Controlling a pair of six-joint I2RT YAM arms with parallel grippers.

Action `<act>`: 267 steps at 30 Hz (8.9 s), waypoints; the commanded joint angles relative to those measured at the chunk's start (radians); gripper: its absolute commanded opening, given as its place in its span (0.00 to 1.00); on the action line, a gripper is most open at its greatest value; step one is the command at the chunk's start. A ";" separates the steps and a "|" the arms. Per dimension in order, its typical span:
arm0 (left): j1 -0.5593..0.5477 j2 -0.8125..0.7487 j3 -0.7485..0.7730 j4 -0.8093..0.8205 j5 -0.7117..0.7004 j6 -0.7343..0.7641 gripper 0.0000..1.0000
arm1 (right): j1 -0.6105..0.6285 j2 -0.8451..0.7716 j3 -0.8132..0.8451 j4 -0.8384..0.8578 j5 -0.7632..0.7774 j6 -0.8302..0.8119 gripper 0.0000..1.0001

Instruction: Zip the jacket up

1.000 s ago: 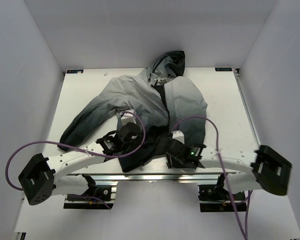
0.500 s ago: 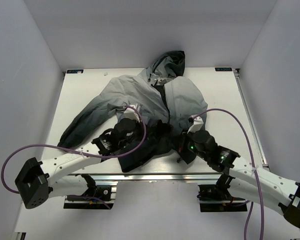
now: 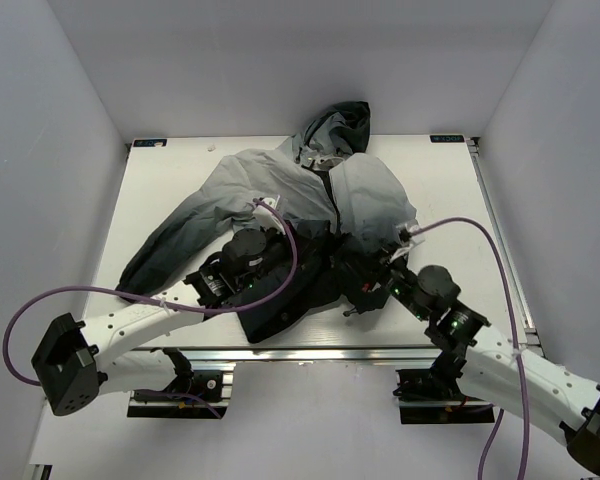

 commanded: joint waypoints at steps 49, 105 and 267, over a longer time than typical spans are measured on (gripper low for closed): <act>0.005 -0.013 0.089 0.080 0.026 -0.003 0.00 | -0.030 0.038 -0.022 0.256 0.015 0.090 0.00; 0.003 -0.018 0.036 0.173 0.062 -0.092 0.00 | -0.032 0.059 -0.052 0.371 0.080 0.189 0.00; 0.187 0.396 0.211 -0.276 0.938 -0.307 0.00 | 0.513 0.463 0.467 -0.875 0.670 0.090 0.26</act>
